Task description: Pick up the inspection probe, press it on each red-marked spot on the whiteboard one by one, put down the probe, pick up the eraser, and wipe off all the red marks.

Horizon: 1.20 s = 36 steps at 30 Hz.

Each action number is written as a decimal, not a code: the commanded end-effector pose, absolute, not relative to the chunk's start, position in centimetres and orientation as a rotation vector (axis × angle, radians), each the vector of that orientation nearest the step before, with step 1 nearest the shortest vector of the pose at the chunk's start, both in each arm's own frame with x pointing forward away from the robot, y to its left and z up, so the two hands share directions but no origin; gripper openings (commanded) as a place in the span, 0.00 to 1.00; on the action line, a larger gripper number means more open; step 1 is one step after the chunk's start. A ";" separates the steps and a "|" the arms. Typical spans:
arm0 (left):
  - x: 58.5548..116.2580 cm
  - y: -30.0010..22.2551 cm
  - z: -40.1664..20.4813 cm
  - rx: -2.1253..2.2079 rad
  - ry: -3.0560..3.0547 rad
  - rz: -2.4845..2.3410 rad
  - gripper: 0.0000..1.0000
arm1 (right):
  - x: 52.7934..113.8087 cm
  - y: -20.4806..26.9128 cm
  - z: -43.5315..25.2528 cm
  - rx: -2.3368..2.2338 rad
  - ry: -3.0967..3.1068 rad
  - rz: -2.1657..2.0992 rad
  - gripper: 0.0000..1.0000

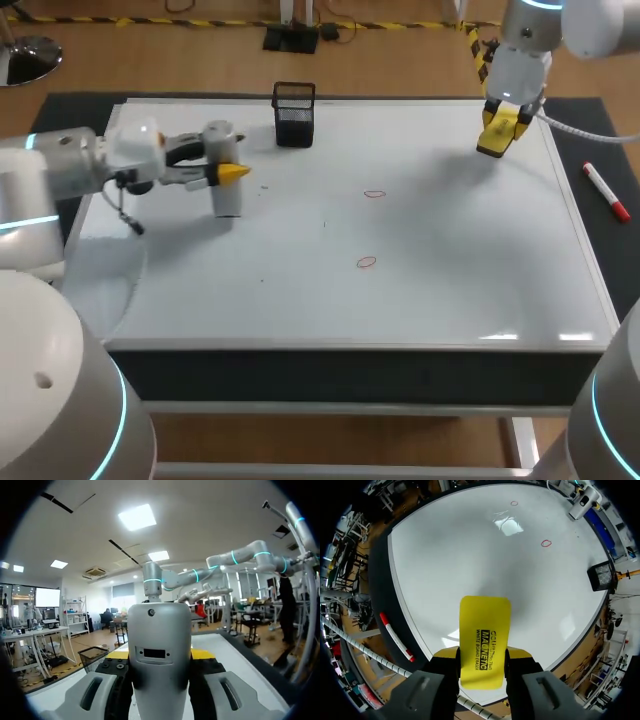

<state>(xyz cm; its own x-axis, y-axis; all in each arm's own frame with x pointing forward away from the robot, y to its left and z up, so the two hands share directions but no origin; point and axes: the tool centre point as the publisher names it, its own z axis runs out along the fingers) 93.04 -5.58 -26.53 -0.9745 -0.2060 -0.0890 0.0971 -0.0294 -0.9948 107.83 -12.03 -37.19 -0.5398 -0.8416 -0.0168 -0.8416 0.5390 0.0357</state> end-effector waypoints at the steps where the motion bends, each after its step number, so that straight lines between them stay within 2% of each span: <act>1: 91.1 -2.0 -25.4 -0.241 1.955 -2.025 0.00 | 107.9 -12.1 -37.1 1.507 -2.749 -0.059 0.00; 13: 90.3 0.4 -24.4 -0.253 1.921 -1.985 0.00 | 107.9 -12.1 -37.1 1.507 -2.749 -0.059 0.00; 29: 90.3 0.4 -24.4 -0.253 1.921 -1.985 0.00 | 107.9 -12.1 -37.1 1.507 -2.749 -0.059 0.00; 36: 90.3 0.4 -24.4 -0.253 1.921 -1.985 0.00 | 104.4 -8.1 -37.4 1.663 -2.641 0.011 0.00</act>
<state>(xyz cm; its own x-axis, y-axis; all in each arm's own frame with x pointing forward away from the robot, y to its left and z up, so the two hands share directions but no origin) 90.27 0.48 -24.40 -0.9177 -0.3783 -0.1211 0.1327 -0.0047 -0.9911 105.92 -9.24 -37.63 -0.4437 -0.8961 0.0087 -0.8954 0.4437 0.0386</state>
